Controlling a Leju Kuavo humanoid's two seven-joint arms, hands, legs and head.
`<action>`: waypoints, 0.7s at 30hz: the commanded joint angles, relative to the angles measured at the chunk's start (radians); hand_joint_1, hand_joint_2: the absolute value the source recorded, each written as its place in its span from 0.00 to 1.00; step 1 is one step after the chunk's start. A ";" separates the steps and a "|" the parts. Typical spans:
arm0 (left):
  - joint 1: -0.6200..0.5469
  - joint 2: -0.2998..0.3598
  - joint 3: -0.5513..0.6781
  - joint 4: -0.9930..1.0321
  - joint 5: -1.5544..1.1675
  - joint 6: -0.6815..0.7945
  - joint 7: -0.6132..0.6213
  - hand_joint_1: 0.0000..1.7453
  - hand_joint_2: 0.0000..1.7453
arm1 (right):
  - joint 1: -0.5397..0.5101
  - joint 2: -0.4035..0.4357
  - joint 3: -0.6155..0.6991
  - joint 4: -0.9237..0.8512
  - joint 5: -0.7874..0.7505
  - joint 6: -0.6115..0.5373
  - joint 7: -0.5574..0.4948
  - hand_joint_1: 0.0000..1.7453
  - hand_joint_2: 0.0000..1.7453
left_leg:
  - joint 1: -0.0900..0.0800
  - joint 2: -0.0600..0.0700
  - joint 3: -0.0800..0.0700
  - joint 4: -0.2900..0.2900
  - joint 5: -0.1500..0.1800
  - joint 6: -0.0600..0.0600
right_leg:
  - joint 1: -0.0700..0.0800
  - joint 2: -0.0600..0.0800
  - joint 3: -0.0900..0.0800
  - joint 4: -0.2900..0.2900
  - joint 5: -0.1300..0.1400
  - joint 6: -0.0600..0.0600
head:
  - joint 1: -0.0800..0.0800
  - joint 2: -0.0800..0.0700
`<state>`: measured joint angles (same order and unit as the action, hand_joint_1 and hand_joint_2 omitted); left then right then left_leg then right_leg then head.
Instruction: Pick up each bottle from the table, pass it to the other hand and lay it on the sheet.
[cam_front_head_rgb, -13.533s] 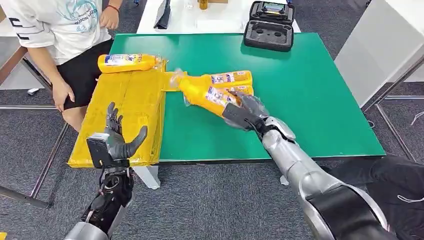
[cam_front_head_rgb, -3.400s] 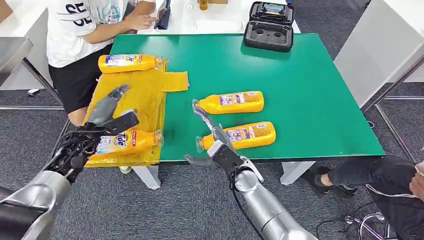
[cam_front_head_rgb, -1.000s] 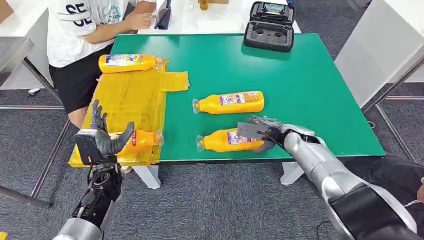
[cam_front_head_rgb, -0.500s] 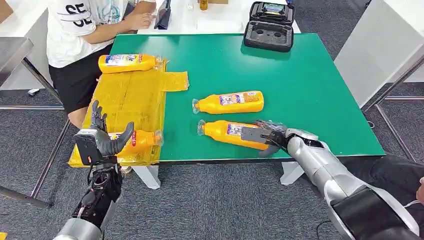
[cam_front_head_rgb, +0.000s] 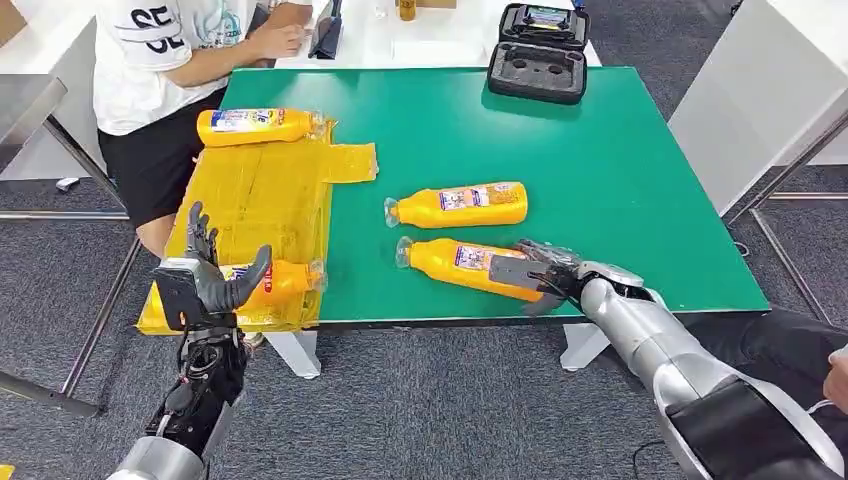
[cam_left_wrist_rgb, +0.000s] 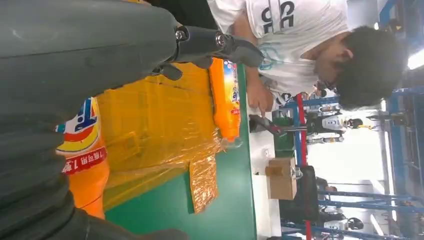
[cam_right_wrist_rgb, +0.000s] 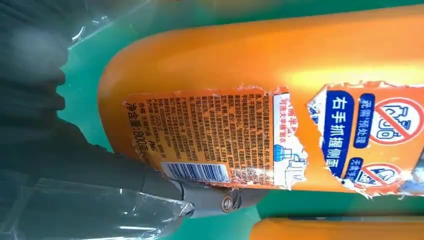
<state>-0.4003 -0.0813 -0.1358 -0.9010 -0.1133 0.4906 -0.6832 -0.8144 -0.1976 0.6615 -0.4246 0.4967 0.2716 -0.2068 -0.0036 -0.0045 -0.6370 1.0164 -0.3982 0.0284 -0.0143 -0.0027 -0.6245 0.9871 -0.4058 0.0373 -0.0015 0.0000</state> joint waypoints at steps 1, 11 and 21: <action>-0.034 0.002 -0.033 0.078 -0.004 -0.002 0.009 0.00 1.00 | 0.003 0.010 0.004 0.044 0.002 -0.010 0.014 0.50 1.00 | 0.001 -0.001 0.004 -0.001 -0.001 -0.001 | 0.001 -0.001 0.004 -0.001 -0.001 -0.001 | 0.000 0.000; -0.030 0.013 -0.033 0.121 -0.002 0.000 0.002 0.00 1.00 | 0.013 0.039 -0.024 0.045 0.003 -0.064 0.025 0.84 1.00 | 0.001 0.000 0.003 -0.001 -0.001 -0.001 | 0.001 0.000 0.003 -0.001 -0.001 -0.001 | 0.000 0.000; 0.010 0.020 -0.020 0.076 -0.002 -0.001 -0.007 0.00 1.00 | 0.028 0.083 -0.097 -0.008 0.002 -0.198 -0.073 0.96 1.00 | 0.001 0.003 0.007 -0.001 -0.003 -0.002 | 0.001 0.003 0.006 -0.001 -0.002 -0.002 | 0.000 0.000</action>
<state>-0.3984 -0.0809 -0.1457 -0.8461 -0.1175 0.4974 -0.6924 -0.7900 -0.1724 0.6310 -0.4246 0.4971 0.1569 -0.2017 -0.0034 -0.0041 -0.6372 1.0164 -0.3982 0.0284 -0.0142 -0.0022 -0.6243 0.9872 -0.4057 0.0374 -0.0015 0.0000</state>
